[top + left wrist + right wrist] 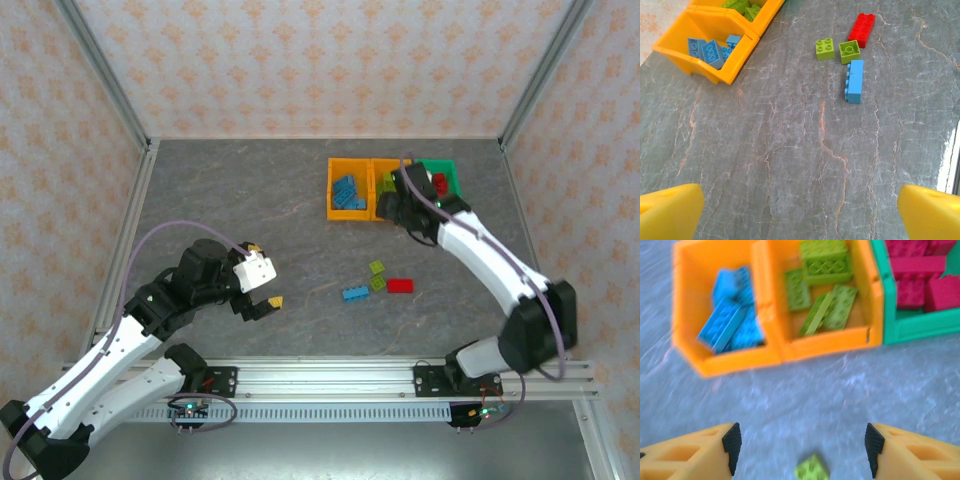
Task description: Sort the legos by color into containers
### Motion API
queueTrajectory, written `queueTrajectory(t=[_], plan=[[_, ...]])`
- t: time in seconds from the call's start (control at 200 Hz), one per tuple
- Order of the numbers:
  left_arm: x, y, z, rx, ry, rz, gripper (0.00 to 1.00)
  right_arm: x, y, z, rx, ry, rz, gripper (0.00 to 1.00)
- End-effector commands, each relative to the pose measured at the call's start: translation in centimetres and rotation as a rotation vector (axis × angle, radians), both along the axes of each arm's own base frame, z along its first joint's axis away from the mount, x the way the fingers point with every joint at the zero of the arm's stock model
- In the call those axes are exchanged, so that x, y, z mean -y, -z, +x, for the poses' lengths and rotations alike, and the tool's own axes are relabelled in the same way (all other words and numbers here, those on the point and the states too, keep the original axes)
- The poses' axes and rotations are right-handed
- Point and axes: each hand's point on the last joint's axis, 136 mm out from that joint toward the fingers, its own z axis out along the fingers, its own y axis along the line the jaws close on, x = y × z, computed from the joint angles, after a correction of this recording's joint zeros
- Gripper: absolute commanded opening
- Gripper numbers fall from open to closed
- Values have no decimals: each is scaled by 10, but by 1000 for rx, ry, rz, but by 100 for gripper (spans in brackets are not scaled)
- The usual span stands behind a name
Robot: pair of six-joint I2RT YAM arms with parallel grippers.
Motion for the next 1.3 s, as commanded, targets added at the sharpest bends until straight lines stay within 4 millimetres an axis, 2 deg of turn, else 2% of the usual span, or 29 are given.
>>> queueTrajectory(t=[0.0, 0.1, 0.205, 0.395, 0.576, 0.666, 0.756, 0.881, 0.996, 1.061, 1.191, 1.296], plan=[[0, 0, 4, 6, -9, -12, 100, -3, 32, -50, -106, -138, -79, 68], [2, 1, 4, -1, -3, -10, 100, -7, 54, -79, -167, -235, -146, 69], [3, 2, 3, -10, 3, -9, 100, -9, 73, -89, -248, -300, -194, 73], [0, 3, 4, -6, -8, 0, 100, -13, 104, -70, -357, -339, -322, 74], [-1, 5, 5, -1, -17, 4, 100, -27, 131, -51, -400, -378, -353, 72], [-2, 5, 5, -2, -19, 8, 100, -35, 145, -48, -429, -389, -329, 67], [-2, 5, 5, 0, -21, 9, 100, -34, 157, -46, -445, -367, -318, 62], [-3, 5, 5, 2, -24, 10, 100, -36, 168, -50, -464, -350, -261, 48], [-3, 5, 5, 4, -26, 11, 100, -34, 167, -54, -461, -324, -245, 37], [-4, 5, 6, 6, -28, 11, 100, -32, 158, -54, -427, -296, -223, 33], [-4, 5, 5, 6, -26, 11, 100, -33, 125, -54, -304, -231, -123, 27], [-4, 5, 5, 8, -26, 12, 100, -28, 88, -48, -163, -152, -53, 23]])
